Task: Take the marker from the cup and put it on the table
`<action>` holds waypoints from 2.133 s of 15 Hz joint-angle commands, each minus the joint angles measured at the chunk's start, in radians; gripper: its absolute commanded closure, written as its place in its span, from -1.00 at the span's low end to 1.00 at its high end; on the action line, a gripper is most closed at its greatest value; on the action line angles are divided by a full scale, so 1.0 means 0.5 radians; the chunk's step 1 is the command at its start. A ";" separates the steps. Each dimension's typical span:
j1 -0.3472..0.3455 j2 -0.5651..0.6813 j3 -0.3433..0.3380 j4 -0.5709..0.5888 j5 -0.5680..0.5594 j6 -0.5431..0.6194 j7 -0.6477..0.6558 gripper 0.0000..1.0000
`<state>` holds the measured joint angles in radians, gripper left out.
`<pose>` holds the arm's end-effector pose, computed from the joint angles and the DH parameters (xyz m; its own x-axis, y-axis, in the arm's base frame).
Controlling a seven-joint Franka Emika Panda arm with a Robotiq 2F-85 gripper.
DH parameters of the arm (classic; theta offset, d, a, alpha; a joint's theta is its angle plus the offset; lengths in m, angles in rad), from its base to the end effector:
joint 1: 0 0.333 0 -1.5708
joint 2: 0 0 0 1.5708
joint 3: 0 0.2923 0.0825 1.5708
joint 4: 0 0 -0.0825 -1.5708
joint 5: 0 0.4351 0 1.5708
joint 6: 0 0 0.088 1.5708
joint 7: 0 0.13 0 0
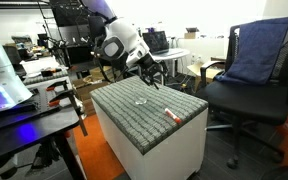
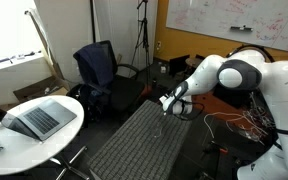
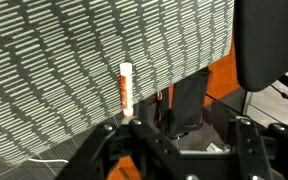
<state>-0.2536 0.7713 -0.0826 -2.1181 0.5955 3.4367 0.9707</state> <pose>0.5198 -0.2592 0.0193 -0.3540 -0.9110 0.2115 -0.8524 0.2212 -0.4739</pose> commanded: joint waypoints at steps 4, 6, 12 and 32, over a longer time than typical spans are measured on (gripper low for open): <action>0.023 -0.009 0.001 0.014 0.043 0.044 0.002 -1.00; -0.004 -0.040 0.043 -0.003 0.017 0.031 -0.006 -1.00; -0.077 -0.260 0.198 -0.199 -0.110 0.068 -0.038 -1.00; -0.641 -0.740 0.780 -0.582 -0.611 0.027 -0.008 -1.00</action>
<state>-0.5743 0.4011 0.3072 -2.4091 0.2899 3.4503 0.9667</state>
